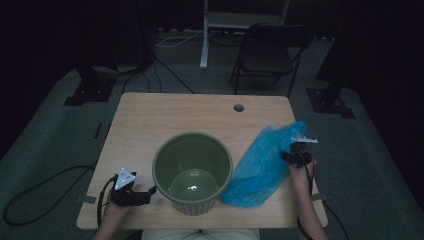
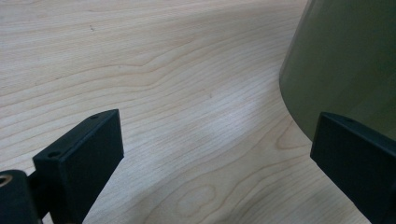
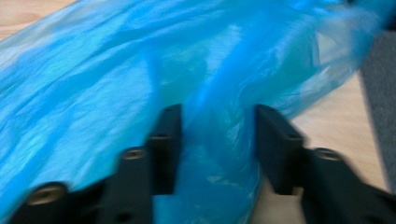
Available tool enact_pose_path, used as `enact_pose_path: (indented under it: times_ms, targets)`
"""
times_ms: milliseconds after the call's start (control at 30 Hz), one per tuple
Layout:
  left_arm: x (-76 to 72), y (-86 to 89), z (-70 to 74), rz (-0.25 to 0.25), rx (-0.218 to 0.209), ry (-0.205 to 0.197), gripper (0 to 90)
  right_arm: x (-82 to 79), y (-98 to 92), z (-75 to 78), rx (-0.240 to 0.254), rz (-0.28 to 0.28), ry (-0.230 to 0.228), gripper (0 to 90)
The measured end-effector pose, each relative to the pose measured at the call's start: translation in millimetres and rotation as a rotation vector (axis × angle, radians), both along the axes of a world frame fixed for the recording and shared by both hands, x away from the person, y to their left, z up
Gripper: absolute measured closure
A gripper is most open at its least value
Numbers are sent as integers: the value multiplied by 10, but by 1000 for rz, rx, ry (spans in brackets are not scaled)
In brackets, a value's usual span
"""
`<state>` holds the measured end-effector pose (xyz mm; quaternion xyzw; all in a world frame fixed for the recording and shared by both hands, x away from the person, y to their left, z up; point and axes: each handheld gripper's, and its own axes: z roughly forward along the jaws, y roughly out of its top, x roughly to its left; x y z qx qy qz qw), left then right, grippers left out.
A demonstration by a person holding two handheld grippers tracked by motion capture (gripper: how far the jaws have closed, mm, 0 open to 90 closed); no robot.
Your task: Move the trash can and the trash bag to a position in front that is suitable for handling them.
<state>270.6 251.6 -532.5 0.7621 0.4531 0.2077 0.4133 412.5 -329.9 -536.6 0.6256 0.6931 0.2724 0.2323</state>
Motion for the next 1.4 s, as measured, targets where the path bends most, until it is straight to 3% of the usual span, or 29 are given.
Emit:
enact_pose_path:
  times_ms: [67,100,133,267,467,667,800,900,933,1033,1100,1167,1233,1400]
  targets:
    - [-2,5,2,1,0,1,31,34,50,9,33,38,1,810]
    - [-3,7,2,2,0,0,31,46,59,13,38,41,9,879]
    - [-3,10,3,2,-1,0,31,51,60,15,55,52,11,894]
    - [0,20,4,1,-7,1,31,-39,17,67,98,126,3,900]
    - [11,7,-9,-2,-1,4,31,-337,-256,239,190,242,-4,900]
    - [11,5,-8,0,-4,4,31,-623,-456,335,266,416,-10,900]
    - [25,-4,-9,0,-4,4,31,-699,-348,286,246,560,22,866]
    - [35,-5,-7,0,-8,3,31,-688,-278,279,168,484,54,556]
    - [38,-4,-9,1,-8,5,31,-678,-285,287,153,430,54,502]
    - [42,-5,-18,2,-11,8,31,-653,-376,336,213,312,37,376]
    - [35,-7,-24,3,-11,10,31,-640,-403,376,231,273,26,303]
    - [29,-6,-28,1,-15,13,31,-614,-382,404,241,237,17,284]
    - [21,0,-30,1,-14,11,31,-561,-316,378,269,226,39,257]
    - [8,42,-27,12,-18,13,31,-436,-52,202,201,221,96,235]
